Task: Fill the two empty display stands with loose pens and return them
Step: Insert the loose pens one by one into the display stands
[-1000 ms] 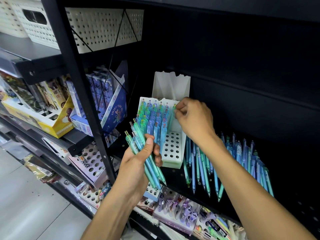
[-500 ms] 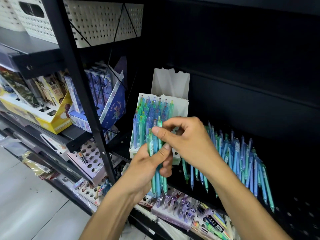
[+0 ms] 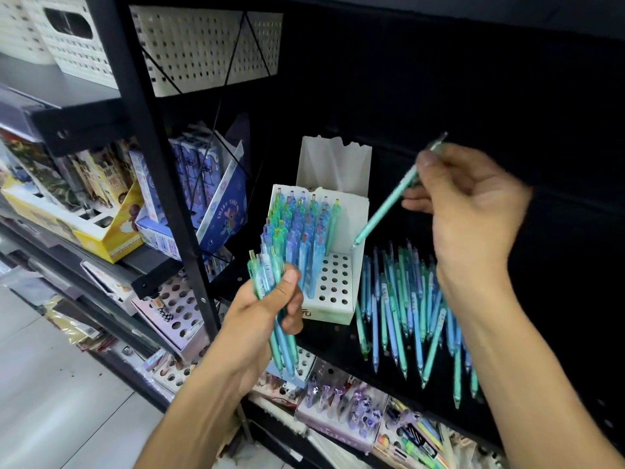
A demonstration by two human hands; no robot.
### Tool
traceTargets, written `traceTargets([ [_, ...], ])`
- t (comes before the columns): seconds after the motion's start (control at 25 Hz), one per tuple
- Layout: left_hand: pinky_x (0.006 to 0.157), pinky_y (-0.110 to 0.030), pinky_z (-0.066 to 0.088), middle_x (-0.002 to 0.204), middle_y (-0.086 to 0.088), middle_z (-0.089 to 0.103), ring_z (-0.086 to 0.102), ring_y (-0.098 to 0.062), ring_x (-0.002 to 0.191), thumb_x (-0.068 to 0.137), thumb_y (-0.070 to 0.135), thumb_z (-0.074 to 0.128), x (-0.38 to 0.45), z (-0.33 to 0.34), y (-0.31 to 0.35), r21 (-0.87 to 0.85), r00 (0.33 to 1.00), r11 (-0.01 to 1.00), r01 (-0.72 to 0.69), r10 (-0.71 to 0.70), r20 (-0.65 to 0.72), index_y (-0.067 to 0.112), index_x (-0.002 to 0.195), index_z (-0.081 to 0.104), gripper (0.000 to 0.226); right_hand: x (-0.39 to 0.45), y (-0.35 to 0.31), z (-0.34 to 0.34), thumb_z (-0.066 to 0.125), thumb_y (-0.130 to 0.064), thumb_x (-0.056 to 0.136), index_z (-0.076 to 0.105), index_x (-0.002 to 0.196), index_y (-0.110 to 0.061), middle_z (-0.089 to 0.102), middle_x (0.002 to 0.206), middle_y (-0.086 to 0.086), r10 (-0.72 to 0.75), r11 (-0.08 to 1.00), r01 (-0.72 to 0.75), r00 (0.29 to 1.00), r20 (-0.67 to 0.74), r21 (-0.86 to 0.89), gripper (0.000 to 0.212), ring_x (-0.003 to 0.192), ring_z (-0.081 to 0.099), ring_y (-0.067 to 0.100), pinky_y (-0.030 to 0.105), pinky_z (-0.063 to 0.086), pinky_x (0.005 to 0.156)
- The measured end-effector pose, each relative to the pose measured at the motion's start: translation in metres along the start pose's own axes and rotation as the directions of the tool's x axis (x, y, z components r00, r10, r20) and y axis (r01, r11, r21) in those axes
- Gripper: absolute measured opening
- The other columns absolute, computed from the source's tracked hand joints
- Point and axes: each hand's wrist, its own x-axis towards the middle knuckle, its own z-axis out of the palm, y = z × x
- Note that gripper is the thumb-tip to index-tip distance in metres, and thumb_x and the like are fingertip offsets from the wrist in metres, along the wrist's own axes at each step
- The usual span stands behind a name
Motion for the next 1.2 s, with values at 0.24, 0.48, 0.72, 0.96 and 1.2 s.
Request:
traceTargets([
  [0.24, 0.052, -0.022, 0.04, 0.064, -0.002, 0.047, 0.041, -0.013, 0.054, 0.09, 0.027, 0.058, -0.002, 0.005, 0.001, -0.074, 1.0, 0.997, 0.026, -0.027, -0.008, 0.008, 0.099, 0.059, 0.021, -0.02, 0.062, 0.021, 0.07, -0.025, 0.092, 0.07, 0.104, -0.016, 0.073, 0.088, -0.007, 0.005, 0.858, 0.134, 0.963, 0.271, -0.495, 0.016, 0.077, 0.07, 0.004, 0.03, 0.061, 0.076],
  [0.48, 0.055, -0.024, 0.038, 0.065, -0.003, 0.044, 0.04, -0.013, 0.055, 0.096, 0.025, 0.054, -0.006, 0.002, -0.001, -0.042, 1.0, 0.999, 0.02, -0.02, -0.014, 0.008, 0.098, 0.06, 0.019, -0.014, 0.07, 0.027, 0.07, -0.026, 0.092, 0.068, 0.105, -0.014, 0.073, 0.089, -0.005, 0.02, 0.847, 0.132, 0.96, 0.278, -0.515, 0.018, 0.077, 0.07, 0.007, 0.032, 0.061, 0.076],
  [0.72, 0.054, -0.024, 0.037, 0.065, -0.004, 0.044, 0.039, -0.014, 0.055, 0.098, 0.023, 0.052, -0.004, 0.004, -0.002, -0.045, 1.0, 0.999, 0.005, -0.005, -0.01, 0.006, 0.097, 0.059, 0.018, -0.018, 0.068, 0.028, 0.069, -0.027, 0.093, 0.067, 0.1, -0.014, 0.073, 0.085, -0.007, 0.029, 0.821, 0.16, 0.947, 0.321, -0.547, 0.015, 0.074, 0.07, 0.011, 0.039, 0.06, 0.074],
  [0.96, 0.055, -0.024, 0.038, 0.065, -0.003, 0.045, 0.04, -0.013, 0.055, 0.098, 0.023, 0.054, -0.001, 0.008, -0.002, -0.047, 1.0, 0.999, 0.017, -0.017, -0.003, 0.009, 0.093, 0.06, 0.016, -0.008, 0.073, 0.026, 0.068, -0.031, 0.093, 0.068, 0.095, -0.015, 0.073, 0.084, -0.008, 0.113, 0.646, 0.221, 0.919, 0.377, -0.731, 0.016, 0.074, 0.067, 0.012, 0.035, 0.057, 0.075],
  [1.2, 0.049, -0.023, 0.033, 0.062, -0.003, 0.043, 0.034, -0.012, 0.049, 0.094, 0.02, 0.055, -0.001, 0.009, 0.0, -0.044, 0.996, 0.999, 0.011, -0.007, 0.091, 0.009, 0.101, 0.066, 0.017, -0.006, 0.055, 0.026, 0.063, -0.049, 0.092, 0.067, 0.083, -0.021, 0.066, 0.07, -0.011, 0.085, 0.539, 0.263, 0.928, 0.362, -0.8, 0.03, 0.063, 0.06, 0.01, 0.025, 0.046, 0.061],
])
